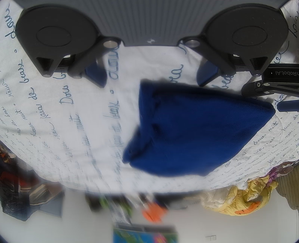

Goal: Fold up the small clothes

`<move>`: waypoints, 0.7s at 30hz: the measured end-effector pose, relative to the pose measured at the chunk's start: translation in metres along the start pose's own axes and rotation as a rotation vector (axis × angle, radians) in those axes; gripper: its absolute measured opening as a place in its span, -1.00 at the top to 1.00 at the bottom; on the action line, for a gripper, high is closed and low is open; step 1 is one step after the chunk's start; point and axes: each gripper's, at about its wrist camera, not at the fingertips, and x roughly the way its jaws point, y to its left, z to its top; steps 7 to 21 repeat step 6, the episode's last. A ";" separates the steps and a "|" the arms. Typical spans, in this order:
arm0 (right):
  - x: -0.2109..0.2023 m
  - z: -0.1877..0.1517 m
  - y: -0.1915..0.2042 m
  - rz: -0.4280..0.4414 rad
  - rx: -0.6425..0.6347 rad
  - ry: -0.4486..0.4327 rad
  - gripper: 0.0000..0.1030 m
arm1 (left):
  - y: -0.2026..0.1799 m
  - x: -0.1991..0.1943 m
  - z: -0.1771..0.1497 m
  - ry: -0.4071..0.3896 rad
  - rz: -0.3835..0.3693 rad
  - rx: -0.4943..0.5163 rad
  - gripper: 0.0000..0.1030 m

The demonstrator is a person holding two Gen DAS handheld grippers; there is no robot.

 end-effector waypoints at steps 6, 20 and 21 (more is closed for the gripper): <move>0.000 0.000 0.000 0.000 0.000 0.000 -1.00 | 0.003 -0.003 -0.001 -0.001 0.028 -0.017 -1.00; 0.000 0.000 0.000 0.000 0.000 0.000 -1.00 | 0.003 -0.003 -0.001 -0.001 0.028 -0.017 -1.00; 0.000 0.000 0.000 0.000 0.000 0.000 -1.00 | 0.003 -0.003 -0.001 -0.001 0.028 -0.017 -1.00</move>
